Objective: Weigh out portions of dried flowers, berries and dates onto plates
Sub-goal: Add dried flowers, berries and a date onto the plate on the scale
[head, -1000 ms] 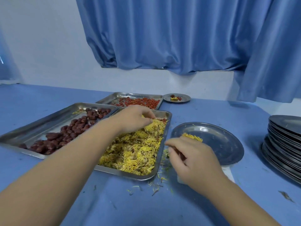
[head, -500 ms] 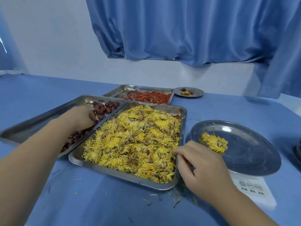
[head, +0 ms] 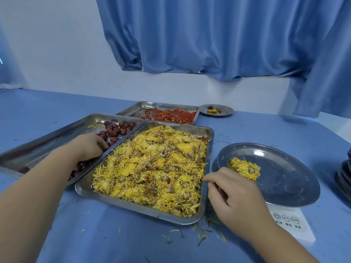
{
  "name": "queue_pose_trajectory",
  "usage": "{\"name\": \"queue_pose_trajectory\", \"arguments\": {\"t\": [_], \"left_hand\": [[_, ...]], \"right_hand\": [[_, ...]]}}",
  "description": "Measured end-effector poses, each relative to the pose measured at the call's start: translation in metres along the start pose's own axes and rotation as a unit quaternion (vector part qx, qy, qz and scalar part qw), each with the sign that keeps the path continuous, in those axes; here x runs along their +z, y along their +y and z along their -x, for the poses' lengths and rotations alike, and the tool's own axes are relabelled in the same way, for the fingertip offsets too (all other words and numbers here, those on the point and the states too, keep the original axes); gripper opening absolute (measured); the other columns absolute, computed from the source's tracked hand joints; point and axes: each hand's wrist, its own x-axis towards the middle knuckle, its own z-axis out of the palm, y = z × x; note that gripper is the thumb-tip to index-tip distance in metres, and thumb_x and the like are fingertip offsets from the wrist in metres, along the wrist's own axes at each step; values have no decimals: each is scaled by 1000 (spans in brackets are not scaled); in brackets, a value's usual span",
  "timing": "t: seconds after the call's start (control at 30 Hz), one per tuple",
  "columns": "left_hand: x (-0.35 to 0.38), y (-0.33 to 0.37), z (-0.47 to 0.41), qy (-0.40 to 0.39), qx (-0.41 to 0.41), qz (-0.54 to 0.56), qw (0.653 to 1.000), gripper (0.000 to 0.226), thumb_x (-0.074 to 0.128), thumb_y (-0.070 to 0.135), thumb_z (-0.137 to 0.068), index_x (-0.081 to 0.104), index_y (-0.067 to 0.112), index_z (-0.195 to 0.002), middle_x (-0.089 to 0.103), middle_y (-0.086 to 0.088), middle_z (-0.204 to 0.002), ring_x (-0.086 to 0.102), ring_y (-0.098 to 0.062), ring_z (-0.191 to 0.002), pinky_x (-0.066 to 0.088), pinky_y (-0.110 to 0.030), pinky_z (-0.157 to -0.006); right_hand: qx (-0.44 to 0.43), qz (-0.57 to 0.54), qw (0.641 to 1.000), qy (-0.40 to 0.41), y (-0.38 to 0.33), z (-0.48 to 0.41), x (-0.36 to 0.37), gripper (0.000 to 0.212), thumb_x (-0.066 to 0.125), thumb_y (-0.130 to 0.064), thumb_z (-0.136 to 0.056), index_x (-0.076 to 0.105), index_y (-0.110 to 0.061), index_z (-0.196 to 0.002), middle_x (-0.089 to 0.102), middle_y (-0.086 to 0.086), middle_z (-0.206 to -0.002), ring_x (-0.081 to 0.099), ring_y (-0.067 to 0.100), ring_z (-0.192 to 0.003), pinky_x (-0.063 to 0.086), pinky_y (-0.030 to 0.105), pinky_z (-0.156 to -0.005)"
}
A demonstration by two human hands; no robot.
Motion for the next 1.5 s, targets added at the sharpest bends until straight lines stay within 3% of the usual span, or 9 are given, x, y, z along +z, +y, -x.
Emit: {"name": "queue_pose_trajectory", "arguments": {"t": [0.1, 0.27, 0.47, 0.63, 0.77, 1.0, 1.17, 1.37, 1.5], "left_hand": [[0, 1, 1, -23, 8, -5, 1000, 42, 51, -5, -84, 69, 27, -105, 65, -2, -121, 57, -19, -106, 46, -38, -100], [-2, 1, 0, -18, -1, 12, 1000, 34, 52, -3, -86, 67, 25, -97, 65, -5, -116, 59, -21, -102, 47, -35, -94], [-13, 13, 11, 108, 41, 155, 981, 13, 62, 18, -91, 65, 27, -100, 65, 3, -108, 57, -17, -95, 42, -29, -82], [-32, 69, 35, 89, 139, 273, 948, 14, 61, 31, -93, 66, 41, -101, 66, 20, -103, 63, -4, -88, 40, -19, -69], [-35, 134, 59, 38, 214, 296, 930, 13, 60, 37, -93, 66, 45, -101, 69, 15, -97, 63, -4, -80, 42, -19, -67], [-4, 244, 95, -66, 335, 228, 912, 12, 63, 33, -92, 69, 37, -102, 69, 20, -89, 60, 11, -79, 44, -8, -60], [22, 287, 102, -115, 387, 185, 896, 14, 63, 31, -92, 70, 35, -103, 68, 18, -92, 58, 8, -83, 39, -2, -65], [35, 301, 92, -169, 406, 160, 884, 22, 67, 20, -88, 69, 36, -102, 69, 18, -96, 61, 9, -85, 48, -12, -78], [26, 294, 80, -137, 393, 181, 891, 21, 69, 25, -86, 69, 41, -101, 67, 21, -95, 59, 7, -83, 44, -7, -70]], "right_hand": [[4, -7, 1000, -2, -1, 1, -1, 27, 44, -25, -87, 71, -21, -88, 56, -14, -69, 52, 2, -58, 47, 29, -46], [12, -10, 1000, 3, 3, 1, -2, 26, 46, -22, -87, 72, -20, -88, 59, -13, -71, 55, 4, -62, 49, 30, -49], [-1, -11, 999, 39, 4, 0, -5, 28, 44, -23, -88, 72, -19, -87, 53, -15, -66, 49, 2, -57, 46, 27, -46], [66, -61, 990, 106, 9, -1, -18, 23, 49, -22, -87, 71, -23, -84, 59, -14, -63, 55, 5, -61, 44, 18, -54], [237, -220, 926, 194, 21, -1, -38, 26, 55, -17, -88, 69, -36, -78, 64, -8, -65, 54, 5, -54, 40, 10, -48], [384, -328, 800, 325, 51, -1, -70, 25, 53, -8, -89, 70, -23, -77, 55, -8, -53, 45, 6, -46, 36, 15, -41], [399, -343, 781, 337, 56, -4, -75, 24, 53, -7, -88, 69, -22, -78, 53, -7, -53, 42, 8, -45, 35, 16, -39], [392, -369, 778, 323, 48, -6, -72, 27, 54, -6, -89, 69, -23, -75, 52, -2, -53, 43, 9, -46, 35, 17, -40], [369, -404, 782, 298, 39, -10, -73, 28, 53, -4, -89, 70, -23, -76, 50, 0, -52, 42, 11, -46, 36, 17, -40]]}}
